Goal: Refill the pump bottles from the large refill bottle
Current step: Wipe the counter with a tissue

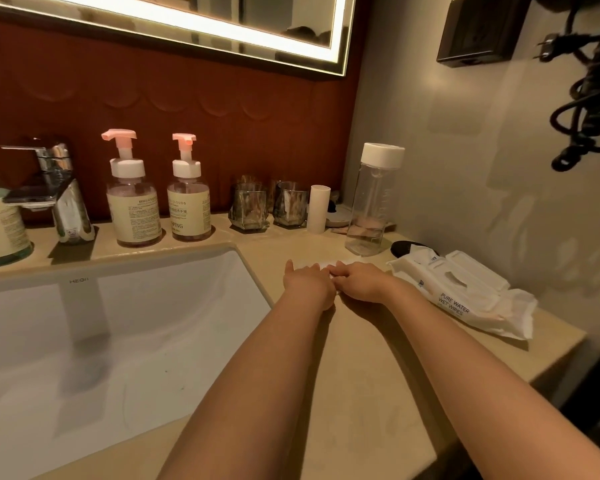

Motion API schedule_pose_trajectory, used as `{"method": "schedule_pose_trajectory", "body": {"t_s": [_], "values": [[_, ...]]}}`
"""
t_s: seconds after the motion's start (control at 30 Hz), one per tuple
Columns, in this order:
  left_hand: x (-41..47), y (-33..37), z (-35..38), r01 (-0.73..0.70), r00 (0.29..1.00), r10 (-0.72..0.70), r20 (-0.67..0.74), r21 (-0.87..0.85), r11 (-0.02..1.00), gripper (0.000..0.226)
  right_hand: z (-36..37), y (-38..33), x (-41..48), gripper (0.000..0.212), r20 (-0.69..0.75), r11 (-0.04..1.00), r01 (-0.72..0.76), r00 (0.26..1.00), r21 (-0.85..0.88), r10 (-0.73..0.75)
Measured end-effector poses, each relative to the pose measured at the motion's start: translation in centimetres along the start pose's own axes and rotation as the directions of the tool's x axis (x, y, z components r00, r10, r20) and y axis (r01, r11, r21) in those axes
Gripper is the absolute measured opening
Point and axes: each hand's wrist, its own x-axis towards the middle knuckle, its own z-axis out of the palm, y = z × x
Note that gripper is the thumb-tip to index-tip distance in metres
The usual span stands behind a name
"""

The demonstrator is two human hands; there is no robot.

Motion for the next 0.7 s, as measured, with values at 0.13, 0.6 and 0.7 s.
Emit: {"method": "schedule_pose_trajectory", "body": {"t_s": [0.13, 0.6, 0.7], "values": [[-1.2, -0.3, 0.1, 0.007, 0.999, -0.007, 0.049, 0.015, 1.0, 0.054, 0.4, -0.5, -1.1, 0.045, 0.008, 1.0, 0.009, 1.0, 0.029, -0.009], [-7.7, -1.2, 0.9, -0.013, 0.991, 0.01, 0.136, 0.018, 1.0, 0.058, 2.0, -2.3, -5.8, 0.046, 0.047, 0.999, 0.052, 0.998, -0.002, -0.051], [-9.1, -0.4, 1.0, -0.012, 0.99, 0.007, 0.141, 0.032, 0.999, 0.056, 2.3, -1.8, -7.3, 0.046, 0.045, 0.999, 0.051, 0.998, 0.015, -0.051]]}}
